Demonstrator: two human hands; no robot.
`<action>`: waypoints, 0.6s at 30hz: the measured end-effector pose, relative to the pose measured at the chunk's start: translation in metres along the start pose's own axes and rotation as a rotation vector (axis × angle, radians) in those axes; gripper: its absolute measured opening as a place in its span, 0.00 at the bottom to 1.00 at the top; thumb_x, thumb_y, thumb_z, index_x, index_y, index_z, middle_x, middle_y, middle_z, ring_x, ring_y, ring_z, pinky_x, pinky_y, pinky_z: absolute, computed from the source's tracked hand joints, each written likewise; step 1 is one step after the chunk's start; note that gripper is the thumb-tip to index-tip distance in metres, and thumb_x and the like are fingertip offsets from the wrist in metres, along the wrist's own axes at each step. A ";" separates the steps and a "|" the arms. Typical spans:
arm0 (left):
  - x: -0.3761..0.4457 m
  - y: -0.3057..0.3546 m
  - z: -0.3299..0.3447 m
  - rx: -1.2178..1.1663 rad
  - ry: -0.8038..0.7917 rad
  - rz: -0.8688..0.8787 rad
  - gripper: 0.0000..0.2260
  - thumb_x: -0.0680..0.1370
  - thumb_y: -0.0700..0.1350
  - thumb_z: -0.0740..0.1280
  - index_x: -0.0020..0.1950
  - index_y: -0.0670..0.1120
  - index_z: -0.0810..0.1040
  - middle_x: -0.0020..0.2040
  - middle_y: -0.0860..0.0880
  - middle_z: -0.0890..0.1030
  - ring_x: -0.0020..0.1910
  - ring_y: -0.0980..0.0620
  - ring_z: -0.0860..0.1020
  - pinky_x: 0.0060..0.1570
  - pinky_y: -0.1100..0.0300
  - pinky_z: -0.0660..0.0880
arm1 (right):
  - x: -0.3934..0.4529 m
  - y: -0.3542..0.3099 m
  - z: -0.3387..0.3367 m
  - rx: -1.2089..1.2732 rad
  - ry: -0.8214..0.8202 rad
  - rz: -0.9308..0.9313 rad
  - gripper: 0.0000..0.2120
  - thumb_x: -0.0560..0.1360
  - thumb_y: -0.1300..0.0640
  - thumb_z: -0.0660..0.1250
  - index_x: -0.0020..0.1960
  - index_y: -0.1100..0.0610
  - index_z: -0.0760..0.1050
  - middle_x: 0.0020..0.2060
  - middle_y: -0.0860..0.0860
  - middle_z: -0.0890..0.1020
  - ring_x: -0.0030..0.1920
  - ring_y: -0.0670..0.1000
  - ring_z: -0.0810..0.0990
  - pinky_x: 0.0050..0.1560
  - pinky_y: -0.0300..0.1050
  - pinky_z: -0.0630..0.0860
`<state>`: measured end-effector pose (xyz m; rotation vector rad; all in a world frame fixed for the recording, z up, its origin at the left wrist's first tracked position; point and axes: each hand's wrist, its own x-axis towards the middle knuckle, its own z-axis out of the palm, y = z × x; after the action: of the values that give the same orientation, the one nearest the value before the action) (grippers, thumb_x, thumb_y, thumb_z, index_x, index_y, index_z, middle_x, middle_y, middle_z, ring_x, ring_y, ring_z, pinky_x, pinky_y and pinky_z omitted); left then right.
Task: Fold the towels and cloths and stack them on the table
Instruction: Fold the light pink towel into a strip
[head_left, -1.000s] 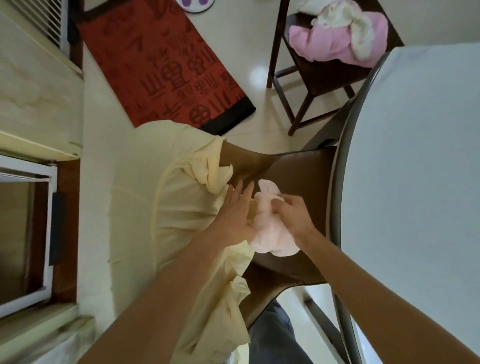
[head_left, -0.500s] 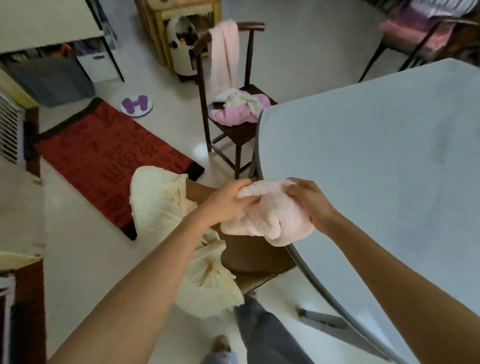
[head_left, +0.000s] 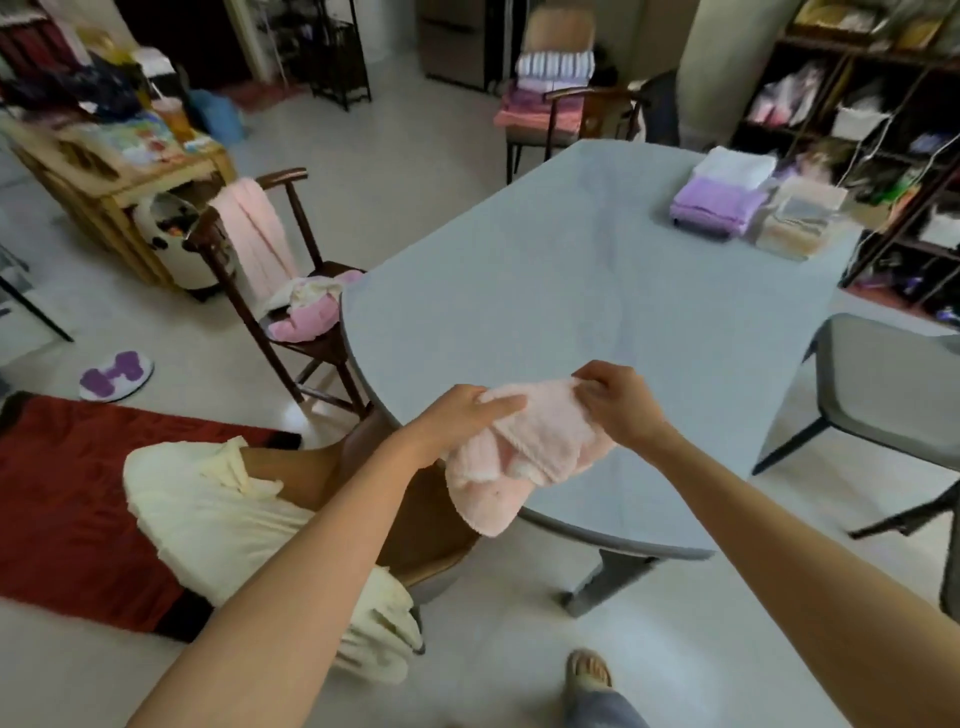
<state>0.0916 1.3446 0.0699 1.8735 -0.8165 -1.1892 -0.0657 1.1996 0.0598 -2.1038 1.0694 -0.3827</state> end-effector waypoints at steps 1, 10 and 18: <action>0.002 0.010 0.009 -0.044 0.014 -0.002 0.18 0.75 0.60 0.67 0.57 0.49 0.78 0.55 0.51 0.82 0.56 0.51 0.79 0.58 0.54 0.75 | -0.003 0.010 -0.012 -0.006 0.081 0.000 0.09 0.77 0.65 0.60 0.50 0.58 0.79 0.47 0.51 0.82 0.49 0.51 0.79 0.43 0.35 0.69; 0.054 0.097 0.078 -0.565 0.175 -0.114 0.17 0.76 0.51 0.70 0.56 0.39 0.77 0.48 0.44 0.82 0.44 0.48 0.80 0.41 0.60 0.77 | -0.045 0.047 -0.069 0.505 -0.051 -0.010 0.12 0.76 0.49 0.67 0.56 0.53 0.74 0.51 0.46 0.81 0.53 0.43 0.79 0.55 0.38 0.75; 0.099 0.146 0.138 -0.755 -0.166 0.008 0.09 0.78 0.32 0.58 0.53 0.36 0.77 0.45 0.42 0.81 0.43 0.50 0.82 0.41 0.59 0.80 | 0.010 0.107 -0.119 0.398 0.021 0.007 0.04 0.76 0.59 0.68 0.47 0.60 0.76 0.37 0.47 0.78 0.35 0.46 0.73 0.33 0.31 0.68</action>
<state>-0.0172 1.1539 0.1123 1.1622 -0.3667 -1.4079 -0.1861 1.0936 0.0628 -1.7454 0.9241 -0.5650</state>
